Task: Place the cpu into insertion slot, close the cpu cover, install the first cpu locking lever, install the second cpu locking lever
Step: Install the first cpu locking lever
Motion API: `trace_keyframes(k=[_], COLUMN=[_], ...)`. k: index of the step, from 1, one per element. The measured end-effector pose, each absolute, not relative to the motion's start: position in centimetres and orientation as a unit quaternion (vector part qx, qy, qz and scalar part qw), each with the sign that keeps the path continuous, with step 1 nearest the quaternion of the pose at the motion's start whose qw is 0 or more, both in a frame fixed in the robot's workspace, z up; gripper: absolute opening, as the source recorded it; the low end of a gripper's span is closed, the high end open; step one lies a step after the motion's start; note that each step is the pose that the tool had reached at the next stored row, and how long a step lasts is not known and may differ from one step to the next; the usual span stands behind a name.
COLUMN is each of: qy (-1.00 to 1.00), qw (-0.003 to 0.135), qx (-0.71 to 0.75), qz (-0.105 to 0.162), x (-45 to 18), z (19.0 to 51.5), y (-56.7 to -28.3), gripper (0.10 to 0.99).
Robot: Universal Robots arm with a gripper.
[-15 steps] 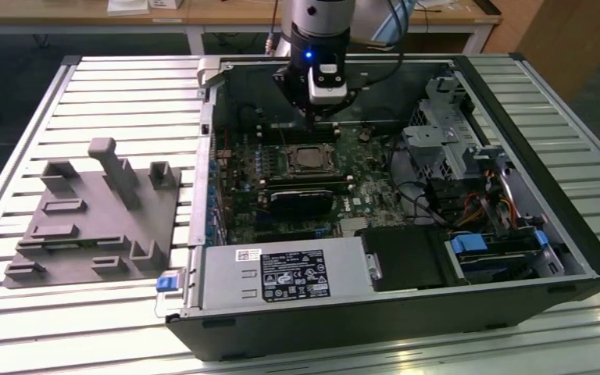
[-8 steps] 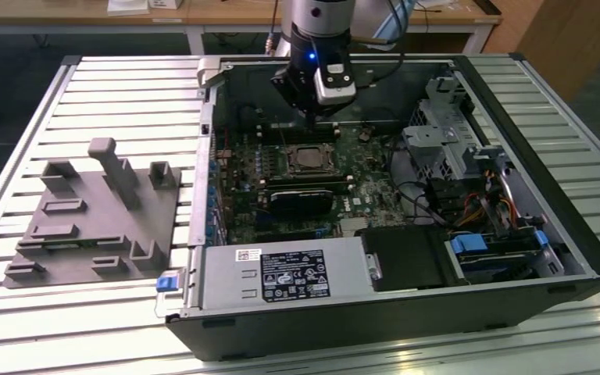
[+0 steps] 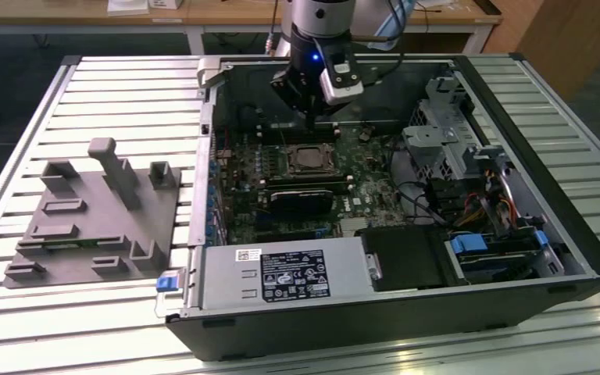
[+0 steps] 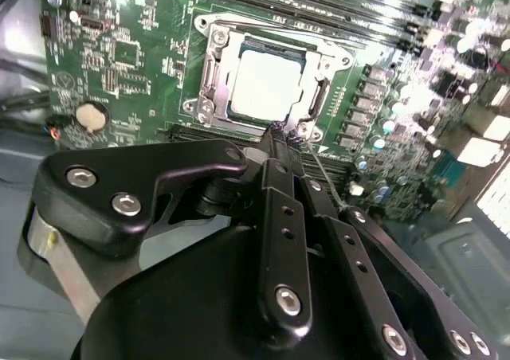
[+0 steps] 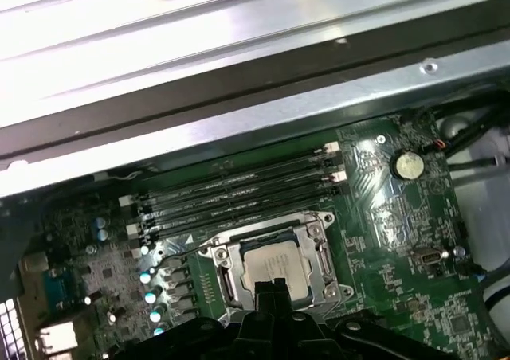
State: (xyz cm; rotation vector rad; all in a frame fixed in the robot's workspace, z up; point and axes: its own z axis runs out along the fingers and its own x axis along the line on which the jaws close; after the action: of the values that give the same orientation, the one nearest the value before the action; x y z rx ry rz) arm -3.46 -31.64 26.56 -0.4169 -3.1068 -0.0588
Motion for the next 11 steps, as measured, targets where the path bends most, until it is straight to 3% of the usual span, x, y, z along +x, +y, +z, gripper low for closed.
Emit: trace_keyframes(k=[11], qy=[-0.997], qw=[0.004], qx=[-0.08], qz=[-0.019], x=[-3.55], z=[26.47], y=[-31.64], gripper=[0.106])
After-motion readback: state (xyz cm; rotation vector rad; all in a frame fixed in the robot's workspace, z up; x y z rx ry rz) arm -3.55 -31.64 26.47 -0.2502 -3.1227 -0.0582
